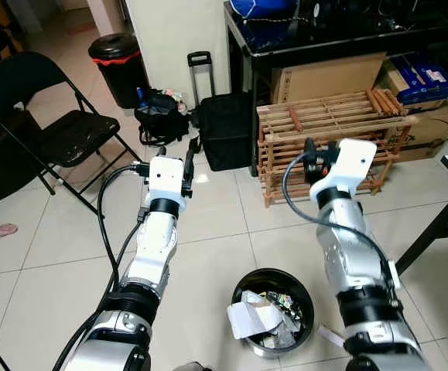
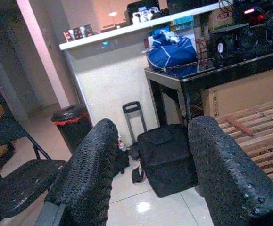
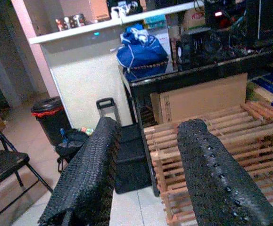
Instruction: Picking trash to rubbish bin
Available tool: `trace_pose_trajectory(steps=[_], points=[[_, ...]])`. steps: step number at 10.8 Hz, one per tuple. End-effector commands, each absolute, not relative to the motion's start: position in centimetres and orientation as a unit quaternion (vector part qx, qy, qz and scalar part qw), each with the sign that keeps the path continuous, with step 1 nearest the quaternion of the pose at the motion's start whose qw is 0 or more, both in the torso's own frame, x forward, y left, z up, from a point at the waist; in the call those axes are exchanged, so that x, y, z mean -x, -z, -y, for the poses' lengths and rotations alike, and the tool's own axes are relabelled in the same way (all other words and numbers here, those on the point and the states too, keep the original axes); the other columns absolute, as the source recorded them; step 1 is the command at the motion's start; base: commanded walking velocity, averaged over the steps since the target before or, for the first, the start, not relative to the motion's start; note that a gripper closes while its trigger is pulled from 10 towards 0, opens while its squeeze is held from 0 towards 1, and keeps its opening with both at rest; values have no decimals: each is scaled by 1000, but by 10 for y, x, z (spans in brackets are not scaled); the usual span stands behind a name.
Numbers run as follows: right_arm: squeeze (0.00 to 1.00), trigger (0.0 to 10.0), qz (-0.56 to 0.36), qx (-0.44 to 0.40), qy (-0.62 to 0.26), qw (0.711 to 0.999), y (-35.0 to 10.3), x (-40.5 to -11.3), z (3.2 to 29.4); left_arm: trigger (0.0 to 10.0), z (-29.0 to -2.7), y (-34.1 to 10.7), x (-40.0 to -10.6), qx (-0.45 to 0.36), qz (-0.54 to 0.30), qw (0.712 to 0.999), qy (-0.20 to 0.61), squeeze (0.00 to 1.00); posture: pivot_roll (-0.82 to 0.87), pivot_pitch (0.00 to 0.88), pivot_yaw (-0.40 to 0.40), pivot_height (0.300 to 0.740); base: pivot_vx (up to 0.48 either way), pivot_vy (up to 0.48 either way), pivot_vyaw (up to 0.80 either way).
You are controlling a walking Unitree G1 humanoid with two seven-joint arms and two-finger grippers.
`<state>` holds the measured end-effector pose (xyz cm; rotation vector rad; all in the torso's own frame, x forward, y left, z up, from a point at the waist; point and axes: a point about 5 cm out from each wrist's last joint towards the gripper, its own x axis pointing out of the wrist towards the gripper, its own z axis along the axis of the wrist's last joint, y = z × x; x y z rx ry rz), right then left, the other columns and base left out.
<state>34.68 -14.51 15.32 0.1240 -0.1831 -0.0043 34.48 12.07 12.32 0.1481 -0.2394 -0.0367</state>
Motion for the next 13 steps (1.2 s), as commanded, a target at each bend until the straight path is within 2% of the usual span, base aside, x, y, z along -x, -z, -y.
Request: trace_pose_trajectory(steps=[1, 7, 13], points=[[0, 10000, 93, -61, -5, 994, -154, -348, 141, 10000, -122, -124, -347, -75, 113, 991, 10, 0, -25, 0, 113, 740, 0, 0, 0], [0, 10000, 92, -58, -1, 994, -156, -351, 145, 10000, -120, -127, -347, -64, 118, 991, 9, 0, -14, 0, 105, 740, 0, 0, 0], [0, 10000, 95, -60, -2, 994, -157, -351, 146, 10000, -118, -127, -347, -55, 116, 992, 14, 0, -12, 0, 100, 740, -317, 0, 0]])
